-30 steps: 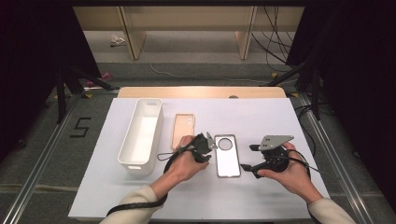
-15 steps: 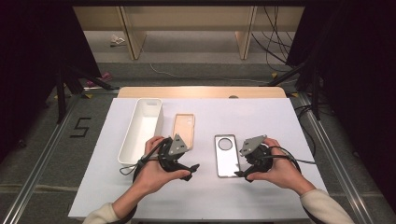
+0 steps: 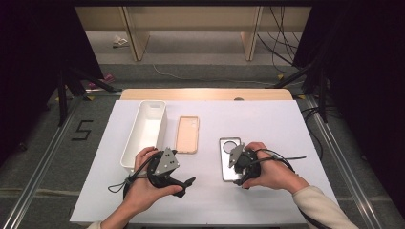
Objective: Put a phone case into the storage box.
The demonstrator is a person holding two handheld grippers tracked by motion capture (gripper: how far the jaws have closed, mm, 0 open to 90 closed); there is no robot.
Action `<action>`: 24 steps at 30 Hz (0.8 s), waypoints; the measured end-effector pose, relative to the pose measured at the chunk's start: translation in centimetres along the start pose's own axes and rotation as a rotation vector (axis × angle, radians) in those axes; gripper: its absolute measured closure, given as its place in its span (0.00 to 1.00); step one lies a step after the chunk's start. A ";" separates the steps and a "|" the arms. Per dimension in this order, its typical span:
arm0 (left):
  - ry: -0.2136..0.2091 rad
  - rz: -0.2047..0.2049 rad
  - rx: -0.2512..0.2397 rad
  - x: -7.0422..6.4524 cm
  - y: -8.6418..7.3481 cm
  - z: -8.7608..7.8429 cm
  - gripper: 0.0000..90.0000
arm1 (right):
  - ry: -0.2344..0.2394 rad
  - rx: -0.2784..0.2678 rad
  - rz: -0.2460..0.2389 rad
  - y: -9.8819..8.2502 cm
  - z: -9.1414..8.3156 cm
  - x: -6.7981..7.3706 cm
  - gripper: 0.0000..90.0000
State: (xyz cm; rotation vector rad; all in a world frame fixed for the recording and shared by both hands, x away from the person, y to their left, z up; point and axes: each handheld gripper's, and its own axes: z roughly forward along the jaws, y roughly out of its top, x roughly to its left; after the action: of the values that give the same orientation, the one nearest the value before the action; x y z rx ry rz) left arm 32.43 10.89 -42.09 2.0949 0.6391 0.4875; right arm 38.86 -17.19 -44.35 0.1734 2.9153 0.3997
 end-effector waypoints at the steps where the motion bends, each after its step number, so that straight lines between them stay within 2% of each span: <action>1: 0.002 0.000 -0.003 0.0 -0.1 -0.1 0.00 | 0.000 0.000 0.000 0.0 0.0 0.0 0.27; 2: 0.003 0.001 -0.006 0.0 -0.2 -0.2 0.00 | 0.000 0.024 -0.010 0.3 0.2 0.1 0.28; 11: 0.015 -0.005 -0.049 0.4 -0.6 -0.8 0.00 | -0.006 0.077 -0.051 0.8 0.7 0.2 0.32; 24: 0.026 -0.005 -0.043 0.8 -1.3 -1.1 0.00 | 0.009 0.123 -0.075 1.5 1.1 0.4 0.36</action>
State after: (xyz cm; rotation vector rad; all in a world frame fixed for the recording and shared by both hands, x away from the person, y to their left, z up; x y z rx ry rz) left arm 32.13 12.70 -42.52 2.0492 0.6431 0.5222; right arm 38.82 -15.36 -45.06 0.0803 2.9455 0.2098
